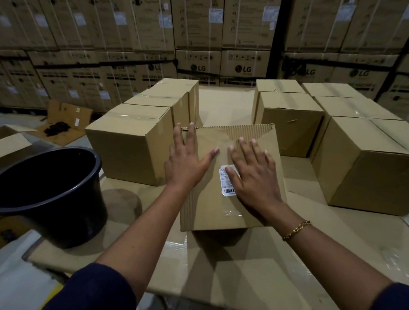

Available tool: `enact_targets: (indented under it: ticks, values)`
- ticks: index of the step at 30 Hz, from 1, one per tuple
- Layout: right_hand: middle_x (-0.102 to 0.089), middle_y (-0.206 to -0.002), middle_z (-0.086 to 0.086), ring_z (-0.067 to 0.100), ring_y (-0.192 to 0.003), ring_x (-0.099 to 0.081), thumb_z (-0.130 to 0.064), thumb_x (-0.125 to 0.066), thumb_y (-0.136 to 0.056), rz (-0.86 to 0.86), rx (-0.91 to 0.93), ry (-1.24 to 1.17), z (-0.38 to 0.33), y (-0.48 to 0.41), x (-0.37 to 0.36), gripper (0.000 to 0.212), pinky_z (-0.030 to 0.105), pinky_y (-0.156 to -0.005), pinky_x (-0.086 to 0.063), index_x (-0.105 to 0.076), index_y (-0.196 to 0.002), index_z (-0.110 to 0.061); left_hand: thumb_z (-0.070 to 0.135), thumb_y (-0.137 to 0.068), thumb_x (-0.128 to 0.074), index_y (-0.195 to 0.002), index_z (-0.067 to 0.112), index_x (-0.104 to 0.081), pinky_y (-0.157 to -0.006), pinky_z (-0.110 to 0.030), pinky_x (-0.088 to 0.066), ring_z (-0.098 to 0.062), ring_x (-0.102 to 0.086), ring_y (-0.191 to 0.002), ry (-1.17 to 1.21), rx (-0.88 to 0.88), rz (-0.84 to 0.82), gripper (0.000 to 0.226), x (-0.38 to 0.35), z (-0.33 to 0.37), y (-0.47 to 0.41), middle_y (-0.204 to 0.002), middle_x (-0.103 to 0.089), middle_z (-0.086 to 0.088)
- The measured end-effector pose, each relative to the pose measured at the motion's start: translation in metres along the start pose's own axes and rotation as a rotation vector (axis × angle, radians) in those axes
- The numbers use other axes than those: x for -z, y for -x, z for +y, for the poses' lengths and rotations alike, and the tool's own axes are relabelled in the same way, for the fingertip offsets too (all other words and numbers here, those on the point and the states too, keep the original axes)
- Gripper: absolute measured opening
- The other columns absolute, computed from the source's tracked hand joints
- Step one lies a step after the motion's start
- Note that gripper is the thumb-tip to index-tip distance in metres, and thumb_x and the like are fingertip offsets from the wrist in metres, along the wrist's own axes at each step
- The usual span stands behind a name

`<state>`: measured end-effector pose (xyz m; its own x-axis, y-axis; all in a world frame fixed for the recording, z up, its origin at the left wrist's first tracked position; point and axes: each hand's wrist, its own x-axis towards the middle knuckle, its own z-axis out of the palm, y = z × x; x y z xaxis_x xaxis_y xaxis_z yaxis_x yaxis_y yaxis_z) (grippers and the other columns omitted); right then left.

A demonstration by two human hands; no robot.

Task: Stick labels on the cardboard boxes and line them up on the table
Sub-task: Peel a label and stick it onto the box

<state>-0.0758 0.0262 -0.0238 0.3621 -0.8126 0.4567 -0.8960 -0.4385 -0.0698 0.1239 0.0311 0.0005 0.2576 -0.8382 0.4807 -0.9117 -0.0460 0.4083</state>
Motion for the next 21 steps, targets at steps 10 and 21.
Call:
enact_targets:
  ticks: [10, 21]
  values:
    - [0.01, -0.172, -0.003, 0.02, -0.157, 0.012, -0.063, -0.021, -0.103, -0.03, -0.068, -0.018, 0.002, -0.026, 0.01, 0.069, 0.045, -0.124, -0.001, -0.008, -0.163, -0.032, 0.085, -0.086, -0.035, -0.16, 0.037, 0.003, -0.101, -0.05, -0.044, -0.036, -0.028, -0.148, -0.001, 0.008, -0.02, 0.096, 0.0, 0.001, -0.004, -0.169, 0.01, 0.002]
    - [-0.04, -0.158, -0.001, 0.024, -0.137, -0.036, -0.043, -0.055, -0.097, 0.117, -0.121, -0.239, -0.003, -0.037, 0.021, 0.058, 0.044, -0.105, -0.033, -0.043, -0.152, -0.026, 0.085, -0.087, -0.035, -0.161, 0.036, 0.002, -0.101, -0.05, -0.044, -0.036, -0.03, -0.147, -0.002, 0.014, -0.024, 0.096, -0.001, 0.002, -0.006, -0.169, 0.008, 0.001]
